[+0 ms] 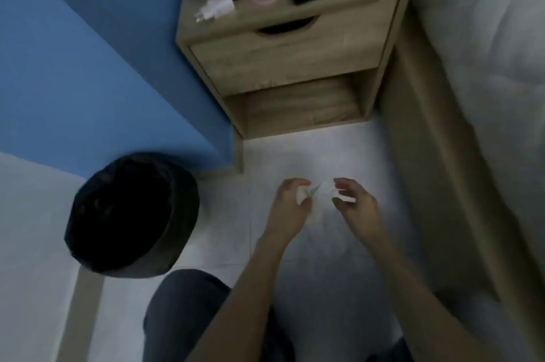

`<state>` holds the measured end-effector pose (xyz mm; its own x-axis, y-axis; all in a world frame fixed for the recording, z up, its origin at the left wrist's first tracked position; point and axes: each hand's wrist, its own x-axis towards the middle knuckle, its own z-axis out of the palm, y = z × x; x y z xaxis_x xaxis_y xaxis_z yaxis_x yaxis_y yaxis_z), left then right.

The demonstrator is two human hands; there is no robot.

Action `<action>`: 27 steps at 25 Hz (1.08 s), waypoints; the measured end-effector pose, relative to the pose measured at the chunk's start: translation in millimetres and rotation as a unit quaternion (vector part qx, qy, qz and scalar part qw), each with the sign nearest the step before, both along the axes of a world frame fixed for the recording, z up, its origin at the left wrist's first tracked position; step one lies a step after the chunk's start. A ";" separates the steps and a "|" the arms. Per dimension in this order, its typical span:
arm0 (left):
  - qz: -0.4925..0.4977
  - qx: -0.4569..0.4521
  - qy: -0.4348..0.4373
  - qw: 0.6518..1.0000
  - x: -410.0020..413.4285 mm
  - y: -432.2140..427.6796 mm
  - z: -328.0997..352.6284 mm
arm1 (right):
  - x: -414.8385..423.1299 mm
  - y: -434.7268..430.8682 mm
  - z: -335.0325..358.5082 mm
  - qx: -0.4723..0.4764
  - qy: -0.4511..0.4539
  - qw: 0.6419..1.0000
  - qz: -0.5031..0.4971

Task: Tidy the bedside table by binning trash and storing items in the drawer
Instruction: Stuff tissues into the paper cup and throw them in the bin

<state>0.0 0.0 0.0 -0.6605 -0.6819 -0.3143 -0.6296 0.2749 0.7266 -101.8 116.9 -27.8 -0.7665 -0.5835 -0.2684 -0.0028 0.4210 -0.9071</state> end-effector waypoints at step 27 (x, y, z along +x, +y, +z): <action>-0.008 -0.189 0.016 0.982 -60.1 -74.2 -34.1 | -62.0 -102.2 -25.3 0.008 0.226 0.974 0.021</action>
